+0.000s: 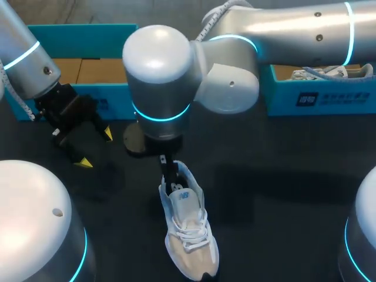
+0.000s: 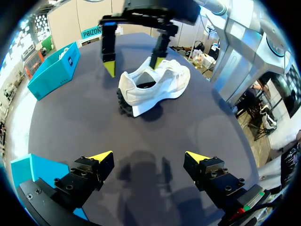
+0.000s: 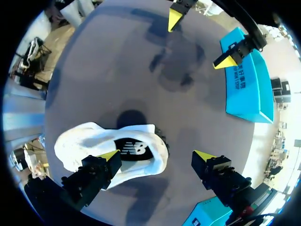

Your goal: Take the shoe out of the shoebox, open the shoe tongue, remove and reinsert the insole, then place the shoe into the shoebox

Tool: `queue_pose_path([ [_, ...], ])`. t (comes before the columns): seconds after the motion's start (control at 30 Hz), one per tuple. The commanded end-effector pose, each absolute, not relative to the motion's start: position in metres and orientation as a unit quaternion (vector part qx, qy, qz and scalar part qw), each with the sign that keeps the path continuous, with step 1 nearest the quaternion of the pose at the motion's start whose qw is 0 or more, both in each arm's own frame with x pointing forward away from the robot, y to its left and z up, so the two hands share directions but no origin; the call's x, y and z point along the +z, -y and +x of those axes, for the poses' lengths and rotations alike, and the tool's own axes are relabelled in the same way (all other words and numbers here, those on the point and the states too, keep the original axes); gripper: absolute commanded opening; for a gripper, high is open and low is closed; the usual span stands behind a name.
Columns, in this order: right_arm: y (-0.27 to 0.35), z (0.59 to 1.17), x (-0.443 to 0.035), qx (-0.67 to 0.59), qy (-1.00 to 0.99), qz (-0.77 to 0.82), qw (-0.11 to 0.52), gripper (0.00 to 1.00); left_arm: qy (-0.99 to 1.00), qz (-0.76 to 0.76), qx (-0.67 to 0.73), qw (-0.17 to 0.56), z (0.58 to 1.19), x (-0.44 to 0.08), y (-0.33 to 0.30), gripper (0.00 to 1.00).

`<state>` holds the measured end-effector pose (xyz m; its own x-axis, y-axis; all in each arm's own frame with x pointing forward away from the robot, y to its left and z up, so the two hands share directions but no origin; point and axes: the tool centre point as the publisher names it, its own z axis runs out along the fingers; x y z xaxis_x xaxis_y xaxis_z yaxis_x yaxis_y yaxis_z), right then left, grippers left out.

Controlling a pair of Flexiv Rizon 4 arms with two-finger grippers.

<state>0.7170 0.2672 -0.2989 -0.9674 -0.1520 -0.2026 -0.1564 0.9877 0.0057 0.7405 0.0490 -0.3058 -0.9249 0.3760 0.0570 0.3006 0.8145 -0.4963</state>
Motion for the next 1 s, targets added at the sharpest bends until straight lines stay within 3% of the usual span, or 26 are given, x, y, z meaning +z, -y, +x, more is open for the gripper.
queue_pose_path([
  [0.03,-0.264,0.729,-0.309,0.030,-0.992,-0.083,0.091,1.00,0.950,-0.178,0.246,0.075,0.739,-0.306,-0.049,1.00],
  [1.0,-0.264,0.752,-0.369,0.020,-0.993,-0.097,0.059,1.00,0.950,-0.178,0.246,0.075,0.739,-0.306,-0.049,1.00],
])
